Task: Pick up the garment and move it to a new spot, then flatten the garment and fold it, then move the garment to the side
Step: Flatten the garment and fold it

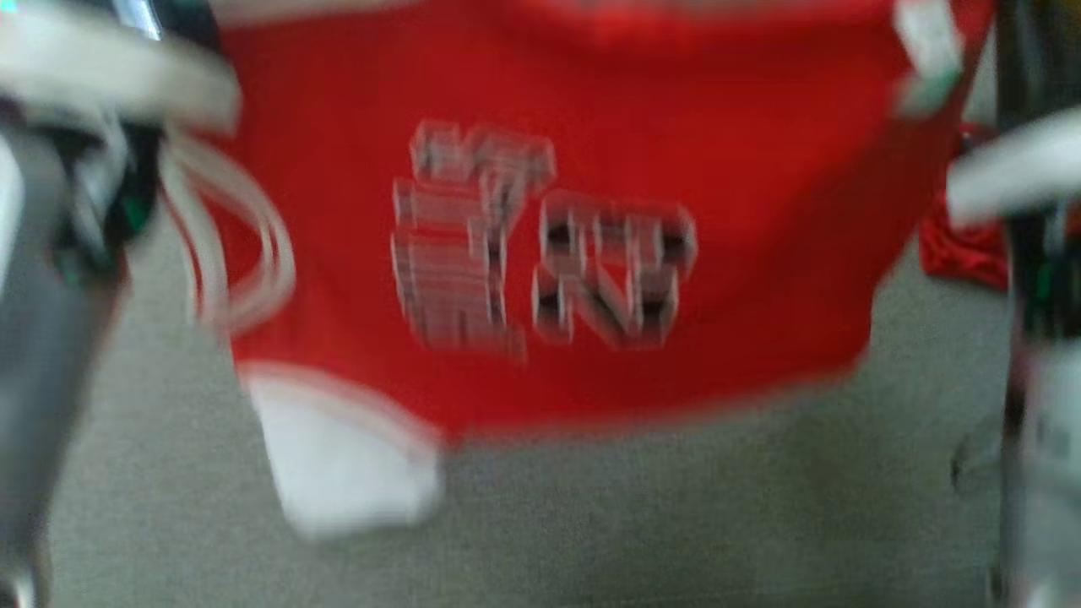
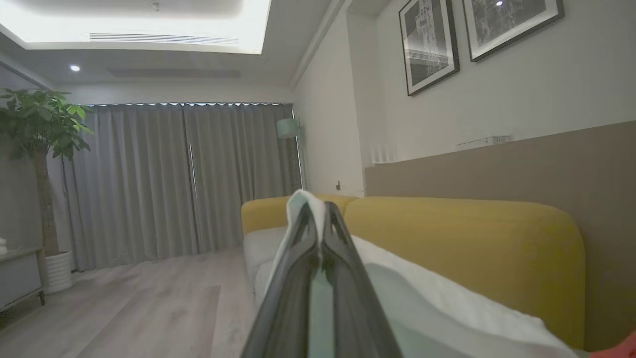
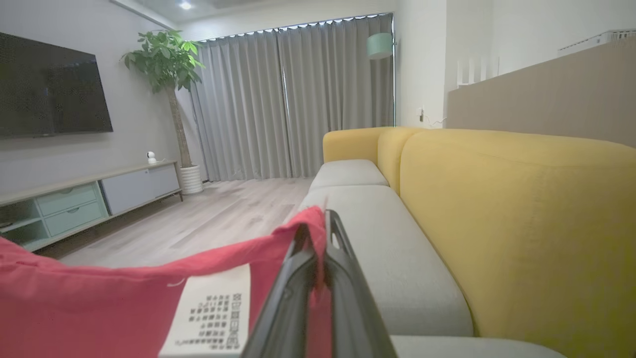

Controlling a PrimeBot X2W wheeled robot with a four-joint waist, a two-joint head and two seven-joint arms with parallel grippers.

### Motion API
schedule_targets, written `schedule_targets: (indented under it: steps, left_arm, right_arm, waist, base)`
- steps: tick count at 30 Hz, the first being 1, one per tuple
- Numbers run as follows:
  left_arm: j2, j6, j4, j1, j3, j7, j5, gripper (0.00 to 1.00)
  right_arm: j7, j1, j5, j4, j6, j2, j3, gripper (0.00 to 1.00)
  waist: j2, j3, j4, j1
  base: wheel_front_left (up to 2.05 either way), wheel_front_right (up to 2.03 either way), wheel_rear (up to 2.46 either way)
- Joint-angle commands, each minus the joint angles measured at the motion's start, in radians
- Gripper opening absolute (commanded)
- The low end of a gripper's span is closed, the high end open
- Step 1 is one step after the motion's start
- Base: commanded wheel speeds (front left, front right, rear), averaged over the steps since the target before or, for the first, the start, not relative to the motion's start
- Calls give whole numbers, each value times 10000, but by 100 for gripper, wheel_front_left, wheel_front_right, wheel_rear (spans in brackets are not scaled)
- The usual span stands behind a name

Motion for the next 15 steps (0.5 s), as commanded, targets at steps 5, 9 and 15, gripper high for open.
schedule_targets:
  steps: [5, 9, 15]
  left_arm:
    - [-225, -554, 2139, -3347, 557, -951, 333, 0]
    - [-803, -854, 3892, -4863, 419, -1719, 506, 0]
    - [-1442, -1187, 5492, -5454, 283, -2851, 486, 0]
  right_arm:
    - [-911, -3705, -474, 2339, 65, 112, 240, 0]
    - [-1781, -5836, -844, 4741, 65, 374, -324, 0]
    - [-2952, -7278, -1644, 7292, 65, 517, -782, 0]
  waist:
    - [0, 1392, -163, -4]
    - [0, 1910, 60, -4]
    - [0, 2900, 443, -4]
  base:
    - [0, 0, 0]
    - [0, 0, 0]
    - [0, 0, 0]
